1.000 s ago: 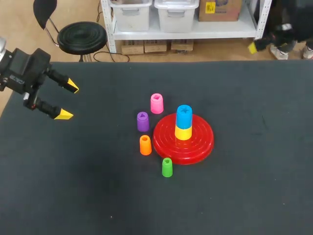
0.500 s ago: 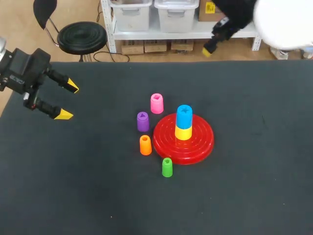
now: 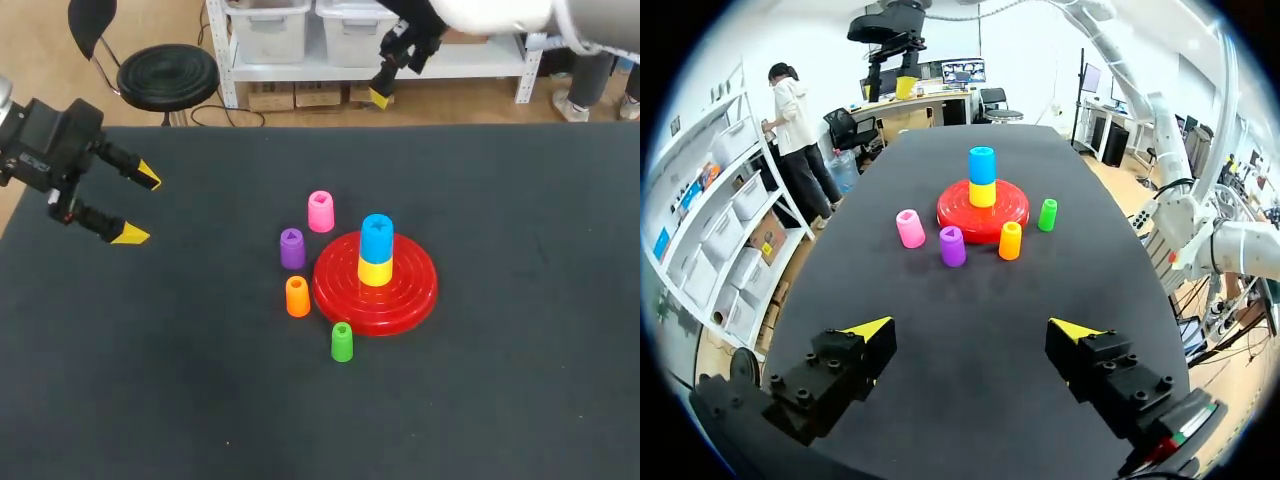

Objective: Pick up and stack the cylinders on the red base in this order: pink,purple,orange,green

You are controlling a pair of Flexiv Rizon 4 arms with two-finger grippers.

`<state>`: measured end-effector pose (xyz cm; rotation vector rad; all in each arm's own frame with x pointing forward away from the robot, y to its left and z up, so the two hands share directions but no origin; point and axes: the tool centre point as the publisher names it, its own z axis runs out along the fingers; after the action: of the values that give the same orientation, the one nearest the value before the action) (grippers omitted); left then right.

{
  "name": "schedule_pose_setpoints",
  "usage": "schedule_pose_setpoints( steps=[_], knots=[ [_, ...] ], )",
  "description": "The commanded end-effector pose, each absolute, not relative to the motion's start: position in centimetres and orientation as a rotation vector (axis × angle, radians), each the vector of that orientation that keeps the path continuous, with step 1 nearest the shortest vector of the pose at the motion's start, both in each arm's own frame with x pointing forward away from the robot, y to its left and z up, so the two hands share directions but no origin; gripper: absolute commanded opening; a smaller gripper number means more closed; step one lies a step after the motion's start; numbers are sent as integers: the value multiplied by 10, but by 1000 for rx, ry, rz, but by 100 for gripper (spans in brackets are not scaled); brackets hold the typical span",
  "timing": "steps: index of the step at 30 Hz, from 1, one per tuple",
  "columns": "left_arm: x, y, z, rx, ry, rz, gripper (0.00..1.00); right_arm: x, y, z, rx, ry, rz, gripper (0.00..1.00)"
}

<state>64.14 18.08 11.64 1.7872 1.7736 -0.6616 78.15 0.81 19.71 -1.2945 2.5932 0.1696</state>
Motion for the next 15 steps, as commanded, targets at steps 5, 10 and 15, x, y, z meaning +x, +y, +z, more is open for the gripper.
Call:
schedule_pose_setpoints(
  steps=[5, 10, 15],
  knots=[
    [641, 181, 116, 1787, 1772, -660, 100, 785, 10, 199, -1313, 2631, 151, 100],
    [641, 181, 116, 1787, 1772, -660, 100, 777, 20, 197, -1355, 2599, 139, 100],
    [641, 181, 116, 1787, 1772, -660, 100, 776, 35, 187, -1393, 2566, 125, 100]
  ],
)
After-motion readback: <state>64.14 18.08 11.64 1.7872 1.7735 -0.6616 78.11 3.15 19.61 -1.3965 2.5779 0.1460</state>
